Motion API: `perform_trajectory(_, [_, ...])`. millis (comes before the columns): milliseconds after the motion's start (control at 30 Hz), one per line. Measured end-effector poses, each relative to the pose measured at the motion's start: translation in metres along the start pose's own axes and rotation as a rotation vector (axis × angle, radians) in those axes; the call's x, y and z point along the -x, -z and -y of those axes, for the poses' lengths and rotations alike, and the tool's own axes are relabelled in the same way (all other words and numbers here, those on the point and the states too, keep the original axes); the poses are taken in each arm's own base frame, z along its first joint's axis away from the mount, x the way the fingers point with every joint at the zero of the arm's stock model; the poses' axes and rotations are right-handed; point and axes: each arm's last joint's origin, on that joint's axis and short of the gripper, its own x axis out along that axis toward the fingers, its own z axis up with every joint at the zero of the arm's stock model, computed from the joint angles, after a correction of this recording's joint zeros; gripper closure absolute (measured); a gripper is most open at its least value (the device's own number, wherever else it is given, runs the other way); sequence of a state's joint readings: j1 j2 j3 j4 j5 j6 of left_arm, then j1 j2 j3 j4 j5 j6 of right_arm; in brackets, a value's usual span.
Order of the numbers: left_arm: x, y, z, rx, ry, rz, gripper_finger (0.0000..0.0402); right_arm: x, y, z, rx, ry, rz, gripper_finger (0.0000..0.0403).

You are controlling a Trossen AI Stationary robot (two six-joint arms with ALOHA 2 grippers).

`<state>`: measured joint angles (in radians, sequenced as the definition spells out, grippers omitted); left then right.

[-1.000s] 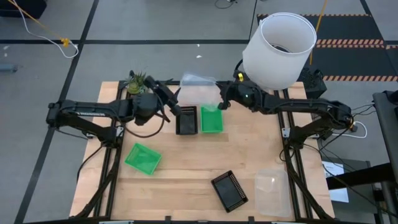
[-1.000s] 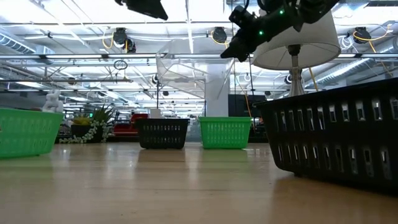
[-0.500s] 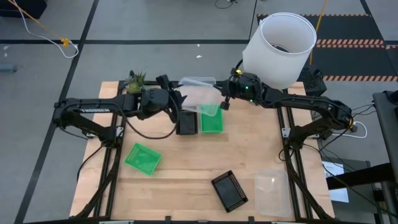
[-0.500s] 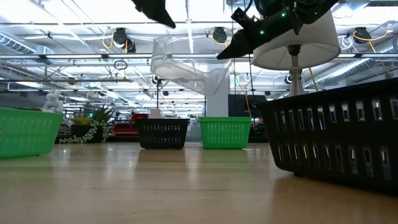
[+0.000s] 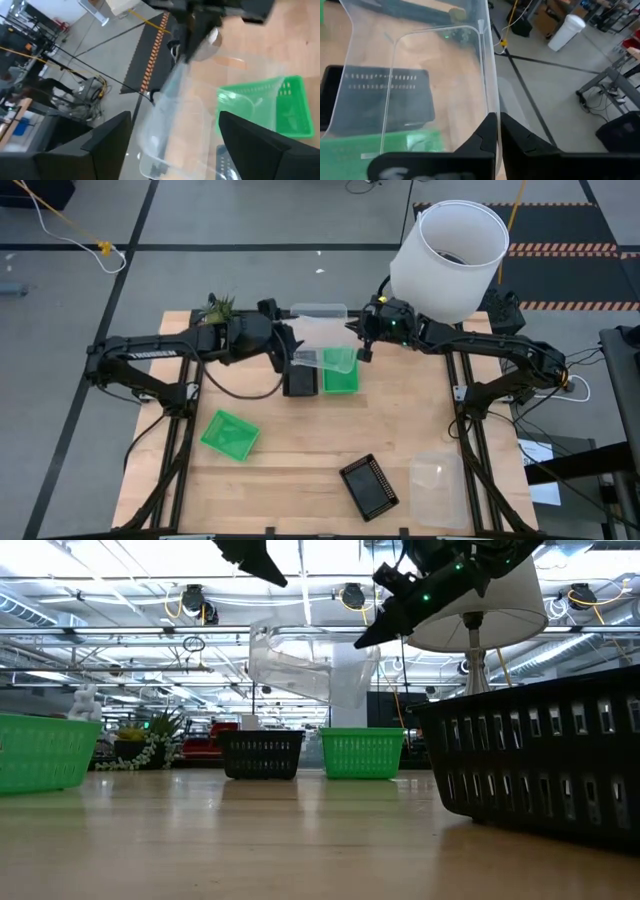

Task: Stack baskets by color
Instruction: Stack the bottom left transparent bin on the top transparent bin

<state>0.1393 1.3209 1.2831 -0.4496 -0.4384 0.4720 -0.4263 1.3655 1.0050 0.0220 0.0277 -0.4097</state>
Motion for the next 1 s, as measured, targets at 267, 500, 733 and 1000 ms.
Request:
perform_trajectory(267, [-0.018,-0.014,-0.020,-0.033,0.099,-0.019,0.0145,0.000,0.002,-0.002,-0.007,-0.049,-0.012,0.0400])
perform_trajectory(500, [-0.048,-0.017,-0.015,-0.091,0.254,-0.079,0.0182,0.000,0.002,-0.004,-0.036,-0.069,-0.005,0.0399])
perform_trajectory(733, [-0.069,-0.007,-0.005,-0.111,0.303,-0.176,0.0182,0.000,0.003,-0.004,-0.056,-0.083,-0.014,0.0399])
perform_trajectory(1000, [-0.075,-0.006,-0.011,-0.142,0.267,-0.162,0.0193,0.000,0.003,-0.005,-0.072,-0.104,-0.011,0.0399])
